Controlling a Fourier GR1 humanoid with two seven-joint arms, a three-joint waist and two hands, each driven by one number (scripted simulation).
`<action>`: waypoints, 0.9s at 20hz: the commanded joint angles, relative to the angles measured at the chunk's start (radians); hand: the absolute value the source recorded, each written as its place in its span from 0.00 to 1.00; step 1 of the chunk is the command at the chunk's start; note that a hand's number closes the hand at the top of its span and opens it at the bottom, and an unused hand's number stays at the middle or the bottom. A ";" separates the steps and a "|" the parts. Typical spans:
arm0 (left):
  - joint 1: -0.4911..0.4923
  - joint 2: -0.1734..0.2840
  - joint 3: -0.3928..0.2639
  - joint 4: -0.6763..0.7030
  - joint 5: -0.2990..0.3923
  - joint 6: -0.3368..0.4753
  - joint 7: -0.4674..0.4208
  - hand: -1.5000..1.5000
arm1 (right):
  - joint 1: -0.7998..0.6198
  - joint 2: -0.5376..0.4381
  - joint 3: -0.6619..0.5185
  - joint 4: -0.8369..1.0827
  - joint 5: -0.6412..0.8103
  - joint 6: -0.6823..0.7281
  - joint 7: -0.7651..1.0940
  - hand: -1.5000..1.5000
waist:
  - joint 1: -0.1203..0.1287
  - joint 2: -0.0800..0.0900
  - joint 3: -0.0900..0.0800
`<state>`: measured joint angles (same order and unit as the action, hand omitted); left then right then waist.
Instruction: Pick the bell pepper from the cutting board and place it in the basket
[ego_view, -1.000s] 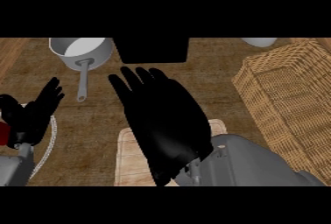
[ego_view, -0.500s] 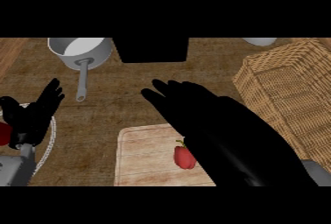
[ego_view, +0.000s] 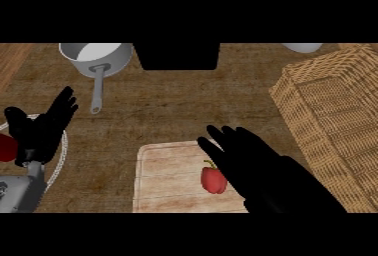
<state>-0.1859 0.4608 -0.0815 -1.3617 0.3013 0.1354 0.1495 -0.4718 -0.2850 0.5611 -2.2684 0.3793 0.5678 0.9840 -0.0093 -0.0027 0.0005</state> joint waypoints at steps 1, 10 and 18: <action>0.021 0.002 0.022 -0.024 -0.012 -0.012 0.007 0.50 | 0.096 0.020 0.060 0.087 0.198 -0.102 -0.127 0.00 | 0.013 0.003 0.000; 0.005 -0.047 0.025 -0.083 -0.061 0.011 0.065 0.50 | 0.254 0.051 0.069 0.332 0.344 -0.356 -0.482 0.00 | 0.011 0.003 0.000; -0.020 -0.068 0.049 0.000 -0.087 -0.049 0.033 0.50 | 0.240 0.081 0.038 0.598 0.409 -0.369 -0.563 0.00 | 0.010 0.005 0.000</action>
<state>-0.1846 0.4059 -0.0370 -1.4007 0.2344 0.1022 0.1935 -0.2340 -0.1902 0.6430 -1.7919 0.7847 0.2129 0.5044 0.0020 0.0004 0.0002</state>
